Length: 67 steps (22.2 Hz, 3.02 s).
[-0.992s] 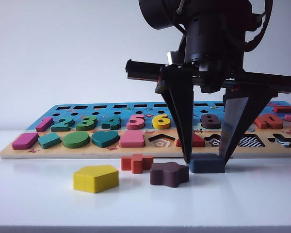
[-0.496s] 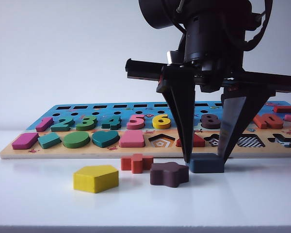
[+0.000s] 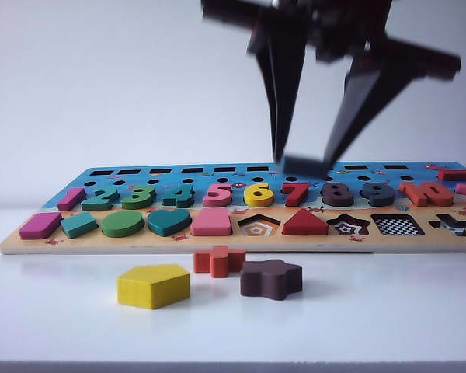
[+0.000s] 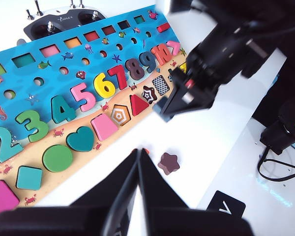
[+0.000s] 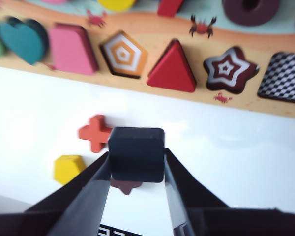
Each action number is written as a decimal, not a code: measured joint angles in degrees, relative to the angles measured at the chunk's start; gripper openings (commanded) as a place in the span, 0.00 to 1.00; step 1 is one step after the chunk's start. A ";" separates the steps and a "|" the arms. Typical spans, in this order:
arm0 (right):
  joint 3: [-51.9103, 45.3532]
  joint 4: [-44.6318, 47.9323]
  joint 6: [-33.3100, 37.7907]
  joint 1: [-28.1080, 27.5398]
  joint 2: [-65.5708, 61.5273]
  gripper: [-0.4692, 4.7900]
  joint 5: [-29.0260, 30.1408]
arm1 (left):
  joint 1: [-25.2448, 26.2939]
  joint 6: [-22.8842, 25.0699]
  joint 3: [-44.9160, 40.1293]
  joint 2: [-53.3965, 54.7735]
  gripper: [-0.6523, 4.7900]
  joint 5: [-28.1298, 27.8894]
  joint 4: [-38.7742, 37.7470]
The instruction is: Insert the cube into the slot.
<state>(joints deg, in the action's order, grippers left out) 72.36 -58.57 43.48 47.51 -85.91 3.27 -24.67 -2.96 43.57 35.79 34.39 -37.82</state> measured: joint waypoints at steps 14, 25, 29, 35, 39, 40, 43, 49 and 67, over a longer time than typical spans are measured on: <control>0.13 -9.18 -1.53 -0.59 16.74 0.20 -10.21 | 0.00 0.02 -0.02 -0.04 0.14 0.02 0.02; -9.07 -4.74 -1.57 -6.08 16.02 0.16 -10.69 | 0.00 0.09 0.00 -0.04 0.14 0.02 0.02; -9.64 -2.08 -2.03 -6.82 15.47 0.15 -9.99 | 0.00 0.09 0.00 -0.04 0.14 0.00 0.02; -9.77 0.15 -3.26 -7.54 11.08 0.14 -8.59 | 0.00 0.09 0.00 -0.04 0.14 0.02 0.02; -9.79 1.88 -4.35 -7.54 8.59 0.14 -8.59 | 0.00 0.09 0.00 -0.04 0.14 0.02 0.02; -9.79 2.27 -4.44 -7.54 8.07 0.14 -8.59 | 0.00 0.09 0.00 -0.04 0.14 0.02 0.02; -9.79 2.58 -5.35 -8.33 6.86 0.14 -8.61 | 0.00 0.09 0.00 -0.02 0.14 0.02 0.02; -9.88 2.69 -6.84 -10.99 4.70 0.13 -8.66 | 0.00 0.09 0.00 0.00 0.14 0.02 0.02; -9.88 5.53 -8.59 -12.22 3.80 0.10 -7.72 | 0.00 0.09 0.00 0.00 0.14 0.02 0.02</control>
<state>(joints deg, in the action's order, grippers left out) 62.48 -53.04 34.89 35.29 -82.11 -4.45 -24.67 -2.87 43.57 35.79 34.41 -37.80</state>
